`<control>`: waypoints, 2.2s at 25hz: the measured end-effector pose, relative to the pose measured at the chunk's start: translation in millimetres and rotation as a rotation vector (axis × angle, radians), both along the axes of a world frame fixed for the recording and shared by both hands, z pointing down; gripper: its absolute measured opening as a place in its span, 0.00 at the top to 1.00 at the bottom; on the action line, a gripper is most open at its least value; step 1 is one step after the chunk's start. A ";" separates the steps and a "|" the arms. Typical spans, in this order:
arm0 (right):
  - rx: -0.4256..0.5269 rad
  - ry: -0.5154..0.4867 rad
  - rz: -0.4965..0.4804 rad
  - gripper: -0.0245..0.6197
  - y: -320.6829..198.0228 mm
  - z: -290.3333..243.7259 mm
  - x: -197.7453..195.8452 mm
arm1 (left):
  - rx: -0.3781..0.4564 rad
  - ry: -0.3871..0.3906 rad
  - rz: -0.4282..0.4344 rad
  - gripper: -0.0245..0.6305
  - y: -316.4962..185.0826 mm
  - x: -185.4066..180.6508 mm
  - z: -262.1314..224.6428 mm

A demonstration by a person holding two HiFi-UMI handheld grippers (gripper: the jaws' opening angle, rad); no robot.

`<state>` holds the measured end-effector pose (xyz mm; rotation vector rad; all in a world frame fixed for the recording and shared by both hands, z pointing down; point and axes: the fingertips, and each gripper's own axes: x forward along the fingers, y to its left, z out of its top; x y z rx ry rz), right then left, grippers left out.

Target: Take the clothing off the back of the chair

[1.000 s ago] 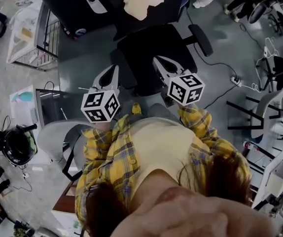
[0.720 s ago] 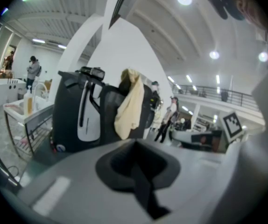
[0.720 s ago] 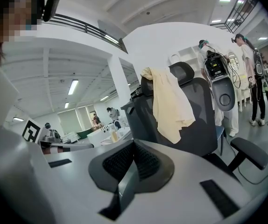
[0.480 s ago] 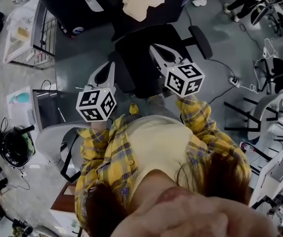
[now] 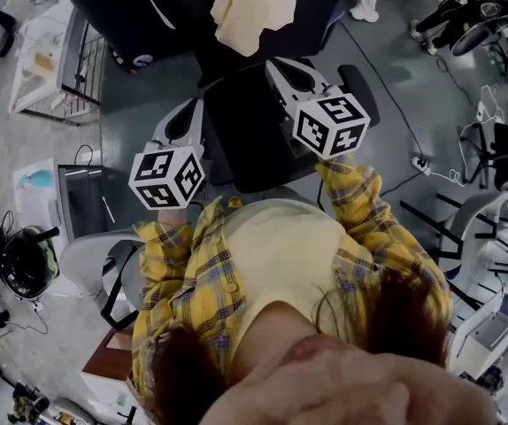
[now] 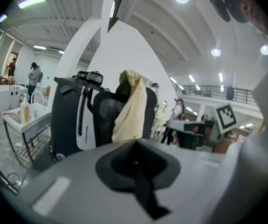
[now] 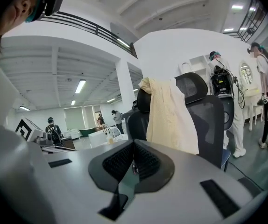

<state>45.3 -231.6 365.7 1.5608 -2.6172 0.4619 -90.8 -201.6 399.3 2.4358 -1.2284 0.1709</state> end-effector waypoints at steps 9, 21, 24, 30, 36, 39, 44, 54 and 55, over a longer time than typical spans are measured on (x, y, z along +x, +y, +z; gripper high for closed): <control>0.058 0.003 -0.014 0.94 -49.2 -27.1 19.9 | 0.030 -0.036 -0.018 0.95 -30.2 19.9 -20.2; 0.141 0.018 -0.027 0.94 -111.1 -67.0 30.5 | 0.077 -0.059 -0.054 0.95 -65.5 37.1 -48.6; 0.165 0.023 -0.031 0.94 -126.6 -76.8 28.8 | 0.089 -0.062 -0.066 0.95 -74.5 38.9 -53.6; 0.221 0.056 -0.002 0.93 -156.8 -95.4 30.2 | 0.106 -0.066 -0.084 0.95 -85.6 45.2 -64.1; 0.239 0.077 0.022 0.70 -182.5 -97.9 25.0 | 0.109 -0.078 -0.111 0.95 -92.3 42.8 -66.3; 0.246 0.094 0.058 0.62 -193.7 -96.8 27.7 | 0.110 -0.081 -0.129 0.95 -95.4 39.5 -67.6; 0.261 0.104 0.133 0.55 -210.5 -99.8 36.3 | 0.093 -0.083 -0.160 0.95 -97.0 32.3 -61.6; 0.312 0.215 0.233 0.44 -237.5 -105.1 50.8 | 0.079 -0.083 -0.200 0.95 -98.8 24.5 -53.7; 0.304 0.213 0.245 0.43 -241.0 -103.4 56.1 | 0.079 -0.083 -0.200 0.95 -98.7 24.1 -53.1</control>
